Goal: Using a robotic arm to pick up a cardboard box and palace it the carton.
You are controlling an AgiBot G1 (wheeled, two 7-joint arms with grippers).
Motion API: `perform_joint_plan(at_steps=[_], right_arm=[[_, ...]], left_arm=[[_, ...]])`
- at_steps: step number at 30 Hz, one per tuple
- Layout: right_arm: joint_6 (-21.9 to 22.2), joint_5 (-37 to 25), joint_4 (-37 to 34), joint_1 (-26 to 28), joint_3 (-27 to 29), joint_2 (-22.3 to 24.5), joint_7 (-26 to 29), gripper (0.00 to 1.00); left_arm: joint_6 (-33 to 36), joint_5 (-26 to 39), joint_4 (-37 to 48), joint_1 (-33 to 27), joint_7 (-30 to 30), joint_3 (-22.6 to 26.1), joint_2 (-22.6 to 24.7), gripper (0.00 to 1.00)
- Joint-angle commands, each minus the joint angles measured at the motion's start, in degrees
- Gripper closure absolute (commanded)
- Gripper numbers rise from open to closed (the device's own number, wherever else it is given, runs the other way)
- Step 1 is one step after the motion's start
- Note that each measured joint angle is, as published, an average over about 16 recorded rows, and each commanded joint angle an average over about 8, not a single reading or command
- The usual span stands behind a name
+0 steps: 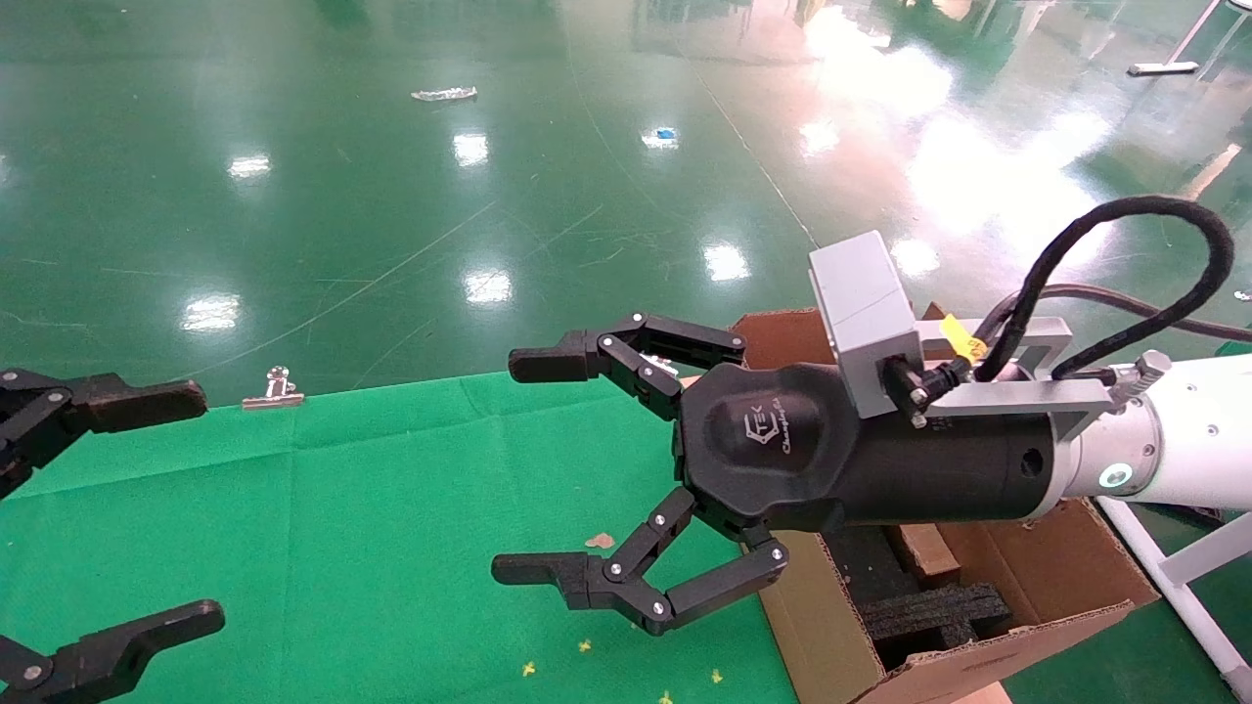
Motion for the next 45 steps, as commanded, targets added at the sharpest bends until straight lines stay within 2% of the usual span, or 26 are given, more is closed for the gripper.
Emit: perform_joint_plan(at_steps=[1, 45], right_arm=[[0.0, 0.0, 0.0, 0.0, 0.0, 0.0, 0.0, 0.0], [0.1, -0.1, -0.2, 0.2, -0.2, 0.0, 0.1, 0.0]], left_arm=[[0.0, 0.0, 0.0, 0.0, 0.0, 0.0, 0.0, 0.0], [0.0, 0.0, 0.0, 0.0, 0.0, 0.0, 0.0, 0.0]])
